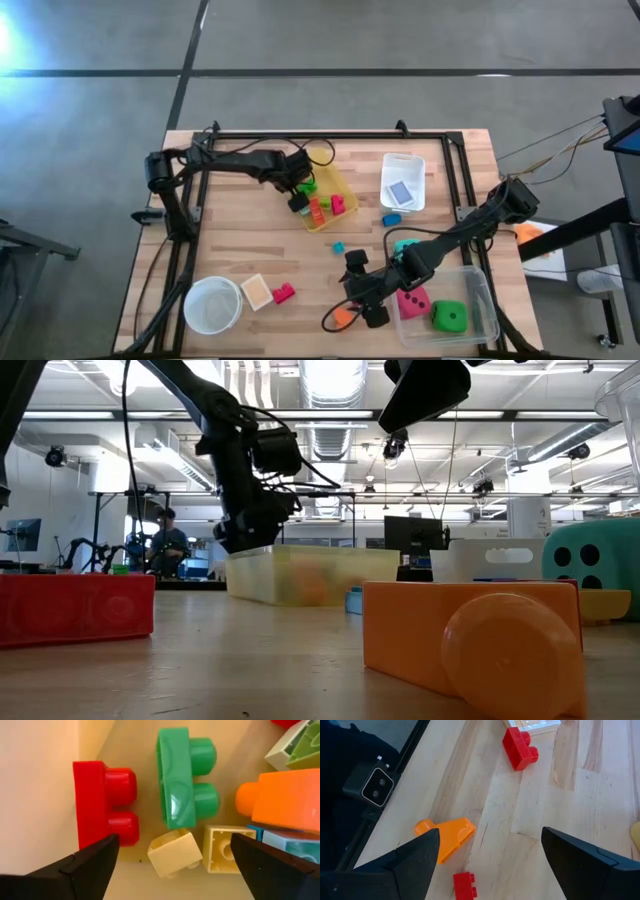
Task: Pick & Place Toys
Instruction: Put the red game piece into the yellow bin
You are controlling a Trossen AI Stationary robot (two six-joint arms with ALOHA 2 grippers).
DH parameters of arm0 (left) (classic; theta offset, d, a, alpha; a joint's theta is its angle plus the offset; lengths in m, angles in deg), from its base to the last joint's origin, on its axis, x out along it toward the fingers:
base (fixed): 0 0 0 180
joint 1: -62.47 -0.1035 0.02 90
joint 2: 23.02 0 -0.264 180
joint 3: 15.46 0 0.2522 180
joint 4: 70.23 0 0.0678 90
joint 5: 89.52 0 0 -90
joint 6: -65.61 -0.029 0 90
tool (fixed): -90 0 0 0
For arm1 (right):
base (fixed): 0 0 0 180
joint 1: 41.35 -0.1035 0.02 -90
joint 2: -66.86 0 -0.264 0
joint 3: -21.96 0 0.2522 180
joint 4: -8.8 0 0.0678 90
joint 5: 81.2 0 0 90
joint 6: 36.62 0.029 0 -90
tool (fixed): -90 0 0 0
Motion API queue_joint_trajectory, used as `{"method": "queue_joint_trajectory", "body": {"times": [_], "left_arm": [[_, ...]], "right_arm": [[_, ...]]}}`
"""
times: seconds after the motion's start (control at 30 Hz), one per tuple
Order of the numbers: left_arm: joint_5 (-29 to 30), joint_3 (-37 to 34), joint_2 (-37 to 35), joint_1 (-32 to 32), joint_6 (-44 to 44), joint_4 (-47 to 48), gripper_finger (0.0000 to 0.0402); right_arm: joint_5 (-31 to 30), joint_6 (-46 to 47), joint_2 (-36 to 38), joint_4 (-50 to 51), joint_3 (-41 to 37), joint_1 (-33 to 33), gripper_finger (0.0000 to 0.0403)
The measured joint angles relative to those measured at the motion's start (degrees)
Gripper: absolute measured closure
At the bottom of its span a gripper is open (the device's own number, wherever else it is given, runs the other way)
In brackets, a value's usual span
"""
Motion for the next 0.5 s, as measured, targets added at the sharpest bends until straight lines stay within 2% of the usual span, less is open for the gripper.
{"method": "queue_joint_trajectory", "body": {"times": [0.33,0.5], "left_arm": [[0.17,2.05,-0.44,0.00,-0.02,1.73,0.0008],[0.20,3.61,-0.44,0.12,-0.06,5.57,0.0008]], "right_arm": [[0.00,0.18,0.00,0.00,-0.02,-0.04,0.0060],[-0.01,0.18,0.00,-0.01,-0.02,-0.04,0.0060]]}}
